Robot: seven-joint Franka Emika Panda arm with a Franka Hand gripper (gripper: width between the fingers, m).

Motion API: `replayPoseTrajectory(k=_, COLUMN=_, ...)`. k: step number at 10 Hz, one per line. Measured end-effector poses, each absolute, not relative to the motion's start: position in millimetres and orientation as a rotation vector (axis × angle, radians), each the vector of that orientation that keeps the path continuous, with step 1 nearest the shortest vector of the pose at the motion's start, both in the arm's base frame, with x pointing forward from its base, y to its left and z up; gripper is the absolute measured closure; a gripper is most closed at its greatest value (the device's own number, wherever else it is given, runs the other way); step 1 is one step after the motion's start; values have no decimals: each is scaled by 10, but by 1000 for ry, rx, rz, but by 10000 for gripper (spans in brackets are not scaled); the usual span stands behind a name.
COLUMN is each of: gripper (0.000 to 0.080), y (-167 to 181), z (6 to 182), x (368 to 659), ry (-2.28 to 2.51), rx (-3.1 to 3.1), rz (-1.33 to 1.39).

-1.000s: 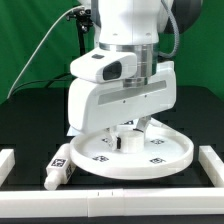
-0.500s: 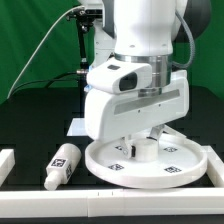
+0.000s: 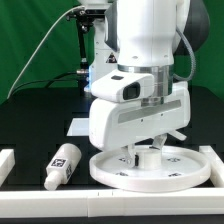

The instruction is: Assemble round table

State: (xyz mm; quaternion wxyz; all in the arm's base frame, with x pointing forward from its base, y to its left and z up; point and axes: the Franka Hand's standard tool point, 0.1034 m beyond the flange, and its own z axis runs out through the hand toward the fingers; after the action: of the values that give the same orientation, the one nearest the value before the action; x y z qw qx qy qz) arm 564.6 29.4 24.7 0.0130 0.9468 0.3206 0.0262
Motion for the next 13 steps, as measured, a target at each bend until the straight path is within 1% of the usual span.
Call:
replayPoseTrajectory(k=2, gripper=397, y=297, z=228, x=5513, ry=994, rx=2958, rz=56)
replayPoseTrajectory(k=4, gripper=397, y=290, z=172, x=5405, ry=1001, rx=2954, rz=66)
replayPoseTrajectory(k=8, gripper=397, y=292, z=152, x=5408, ry=1000, rx=2956, rz=61)
replayPoseTrajectory(k=9, gripper=397, y=333, z=138, x=5476, ry=996, rx=2956, rz=70)
replayPoseTrajectory(k=10, gripper=397, y=325, z=100, x=5495, ry=992, rx=2955, rz=72)
replayPoseTrajectory(k=13, gripper=397, y=327, z=93, x=5508, ry=951, rx=2967, rz=82)
